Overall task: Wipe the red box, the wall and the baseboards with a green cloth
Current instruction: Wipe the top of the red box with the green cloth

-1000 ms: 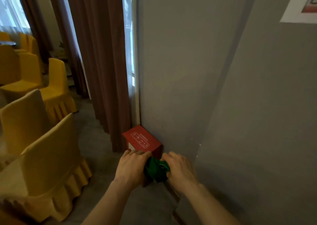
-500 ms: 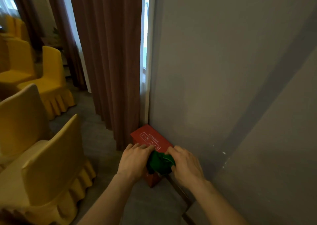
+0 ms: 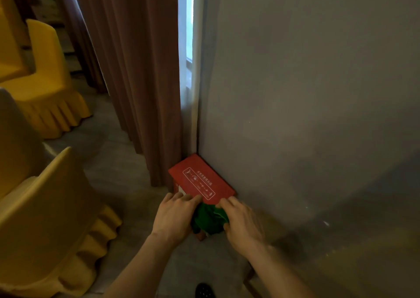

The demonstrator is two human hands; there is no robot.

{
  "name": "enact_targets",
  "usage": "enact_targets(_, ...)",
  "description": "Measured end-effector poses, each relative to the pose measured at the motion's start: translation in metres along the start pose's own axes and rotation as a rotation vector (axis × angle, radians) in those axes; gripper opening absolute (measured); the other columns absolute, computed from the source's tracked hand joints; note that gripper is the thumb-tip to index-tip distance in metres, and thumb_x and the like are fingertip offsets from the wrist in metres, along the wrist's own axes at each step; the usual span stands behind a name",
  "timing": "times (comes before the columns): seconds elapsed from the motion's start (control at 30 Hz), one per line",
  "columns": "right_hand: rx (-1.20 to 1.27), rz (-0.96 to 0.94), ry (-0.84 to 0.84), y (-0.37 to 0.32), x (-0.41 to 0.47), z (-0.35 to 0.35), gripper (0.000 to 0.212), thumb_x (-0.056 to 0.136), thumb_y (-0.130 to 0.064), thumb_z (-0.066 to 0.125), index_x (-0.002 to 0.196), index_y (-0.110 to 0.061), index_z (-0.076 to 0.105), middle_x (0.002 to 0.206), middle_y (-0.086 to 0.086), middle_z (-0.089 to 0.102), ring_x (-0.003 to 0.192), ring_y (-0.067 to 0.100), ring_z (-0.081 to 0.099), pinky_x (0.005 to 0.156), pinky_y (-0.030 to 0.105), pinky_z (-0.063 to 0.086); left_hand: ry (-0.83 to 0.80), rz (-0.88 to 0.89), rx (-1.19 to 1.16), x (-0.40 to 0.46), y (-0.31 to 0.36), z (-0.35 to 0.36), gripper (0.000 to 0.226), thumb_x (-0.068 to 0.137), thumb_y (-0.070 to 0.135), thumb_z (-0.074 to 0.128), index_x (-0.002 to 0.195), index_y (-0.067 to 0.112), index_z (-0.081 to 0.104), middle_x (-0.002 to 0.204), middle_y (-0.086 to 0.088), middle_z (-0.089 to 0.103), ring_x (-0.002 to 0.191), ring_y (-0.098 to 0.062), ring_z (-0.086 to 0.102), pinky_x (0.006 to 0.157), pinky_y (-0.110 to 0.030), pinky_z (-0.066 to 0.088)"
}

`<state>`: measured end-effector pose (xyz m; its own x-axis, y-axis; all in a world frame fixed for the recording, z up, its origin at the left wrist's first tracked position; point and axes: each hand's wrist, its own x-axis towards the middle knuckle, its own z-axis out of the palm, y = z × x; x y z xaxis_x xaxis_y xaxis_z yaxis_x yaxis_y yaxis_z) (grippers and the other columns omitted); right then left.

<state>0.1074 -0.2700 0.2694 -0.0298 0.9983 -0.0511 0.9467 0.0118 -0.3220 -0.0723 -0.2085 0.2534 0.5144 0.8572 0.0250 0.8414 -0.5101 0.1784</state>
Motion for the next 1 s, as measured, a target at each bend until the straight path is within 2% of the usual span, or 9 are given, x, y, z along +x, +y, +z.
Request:
enact_targets(0.23,0.039,0.008,-0.079,0.073,0.109,0.05,0.047,0.079,-0.011,0.072,0.118,-0.028,0.054,0.123,-0.004,0.055,0.112,0.021,0.055,0.087,0.036,0.052,-0.1,-0.083,-0.036,0.109,-0.021,0.067,0.045,0.075,0.045,0.075,0.114,0.04,0.052,0.11,0.01,0.068,0.105,-0.019,0.061,0.085,-0.035,0.042)
enact_targets(0.47,0.103,0.054,-0.167,0.13,0.182,0.127,0.049,0.072,-0.004,0.075,0.11,-0.029,0.057,0.112,-0.005,0.058,0.102,0.019,0.057,0.079,0.036,0.054,-0.175,-0.132,-0.092,0.172,-0.047,0.159,0.046,0.082,0.042,0.071,0.123,0.04,0.05,0.115,0.011,0.065,0.11,-0.017,0.059,0.094,-0.034,0.041)
enact_targets(0.63,0.12,0.098,-0.182,0.158,0.22,0.18,0.049,0.074,-0.004,0.074,0.116,-0.024,0.06,0.12,-0.001,0.058,0.11,0.023,0.056,0.082,0.038,0.055,-0.22,-0.162,-0.086,0.207,-0.062,0.217,0.046,0.084,0.042,0.071,0.124,0.038,0.05,0.118,0.009,0.065,0.111,-0.019,0.059,0.096,-0.035,0.041)
enact_targets(0.77,0.129,0.114,-0.178,0.169,0.243,0.21,0.055,0.077,-0.004,0.072,0.126,-0.024,0.058,0.133,0.0,0.052,0.122,0.024,0.049,0.085,0.044,0.055,-0.223,-0.202,-0.092,0.222,-0.072,0.258,0.058,0.084,0.035,0.073,0.134,0.035,0.045,0.131,0.005,0.061,0.119,-0.022,0.057,0.102,-0.037,0.04)
enact_targets(0.83,0.1,0.118,-0.255,0.173,0.247,0.225,0.062,0.085,-0.012,0.067,0.141,-0.027,0.045,0.15,0.001,0.038,0.137,0.024,0.036,0.099,0.043,0.049,-0.231,-0.243,-0.102,0.221,-0.075,0.275,0.071,0.085,0.029,0.072,0.146,0.035,0.035,0.147,0.004,0.05,0.133,-0.022,0.047,0.112,-0.039,0.034)
enact_targets(0.9,0.06,0.107,-0.387,0.178,0.244,0.238,0.072,0.092,-0.025,0.061,0.153,-0.032,0.024,0.163,0.002,0.016,0.149,0.024,0.015,0.114,0.039,0.036,-0.298,-0.251,-0.132,0.213,-0.075,0.293,0.088,0.088,0.028,0.069,0.157,0.034,0.014,0.164,0.001,0.027,0.15,-0.023,0.024,0.123,-0.042,0.014)
enact_targets(0.97,0.009,0.078,-0.471,0.182,0.236,0.248,0.083,0.093,-0.031,0.06,0.156,-0.035,0.007,0.166,0.0,-0.004,0.152,0.024,-0.003,0.119,0.039,0.024,-0.418,-0.239,-0.143,0.203,-0.071,0.307,0.103,0.089,0.031,0.067,0.158,0.034,-0.009,0.169,0.0,-0.001,0.155,-0.023,-0.003,0.122,-0.042,-0.008)
enact_targets(1.0,-0.015,0.067,-0.496,0.184,0.233,0.251,0.087,0.093,-0.033,0.06,0.156,-0.036,0.0,0.166,0.0,-0.011,0.152,0.024,-0.008,0.12,0.039,0.021,-0.469,-0.233,-0.14,0.197,-0.069,0.313,0.108,0.089,0.033,0.067,0.156,0.034,-0.018,0.168,0.0,-0.012,0.154,-0.023,-0.012,0.12,-0.042,-0.014)
